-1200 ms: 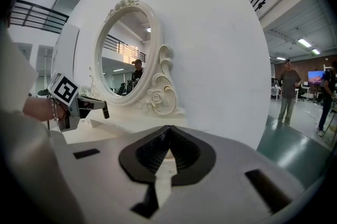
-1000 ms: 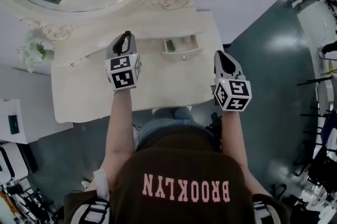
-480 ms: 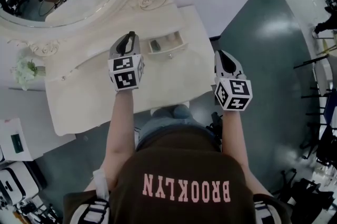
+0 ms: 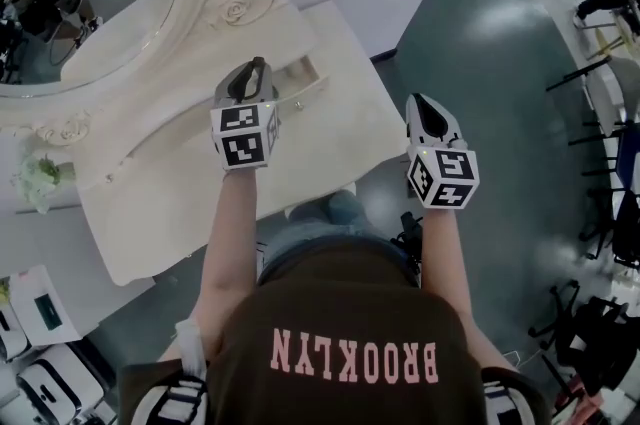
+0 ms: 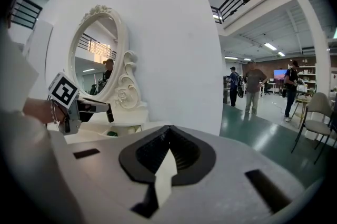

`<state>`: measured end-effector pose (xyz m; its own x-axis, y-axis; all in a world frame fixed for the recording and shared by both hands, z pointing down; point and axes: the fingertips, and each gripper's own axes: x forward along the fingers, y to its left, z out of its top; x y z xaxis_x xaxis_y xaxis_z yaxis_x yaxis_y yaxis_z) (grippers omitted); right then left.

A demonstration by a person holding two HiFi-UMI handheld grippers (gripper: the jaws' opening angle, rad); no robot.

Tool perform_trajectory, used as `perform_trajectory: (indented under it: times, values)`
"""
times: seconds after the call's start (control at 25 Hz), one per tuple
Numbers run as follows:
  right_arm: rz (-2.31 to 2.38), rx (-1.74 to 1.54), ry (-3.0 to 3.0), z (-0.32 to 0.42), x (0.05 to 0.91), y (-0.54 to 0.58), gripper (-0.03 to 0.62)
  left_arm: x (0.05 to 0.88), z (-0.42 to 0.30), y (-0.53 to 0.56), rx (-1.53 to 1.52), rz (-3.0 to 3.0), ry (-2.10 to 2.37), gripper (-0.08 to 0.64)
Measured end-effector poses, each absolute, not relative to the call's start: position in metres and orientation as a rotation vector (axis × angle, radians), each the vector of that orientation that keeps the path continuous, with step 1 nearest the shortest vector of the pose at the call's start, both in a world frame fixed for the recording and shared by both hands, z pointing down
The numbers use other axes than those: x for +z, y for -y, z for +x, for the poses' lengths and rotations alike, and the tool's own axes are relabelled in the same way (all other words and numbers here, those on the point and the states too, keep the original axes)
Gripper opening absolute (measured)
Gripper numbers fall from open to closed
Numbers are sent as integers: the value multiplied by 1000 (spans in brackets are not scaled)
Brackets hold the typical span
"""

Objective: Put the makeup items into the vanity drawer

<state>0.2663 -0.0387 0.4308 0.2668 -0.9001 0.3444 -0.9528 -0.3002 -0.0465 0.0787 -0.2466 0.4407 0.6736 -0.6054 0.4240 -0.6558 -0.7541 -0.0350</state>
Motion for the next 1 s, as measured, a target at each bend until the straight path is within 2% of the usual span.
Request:
perform_trajectory:
  times: [0.56, 1.0]
  values:
    - [2470, 543, 1568, 296, 445, -5, -3, 472, 146, 214, 680, 2792, 779, 81]
    - [2457, 540, 1580, 306, 445, 8, -3, 503, 167, 203, 760, 2800, 697, 81]
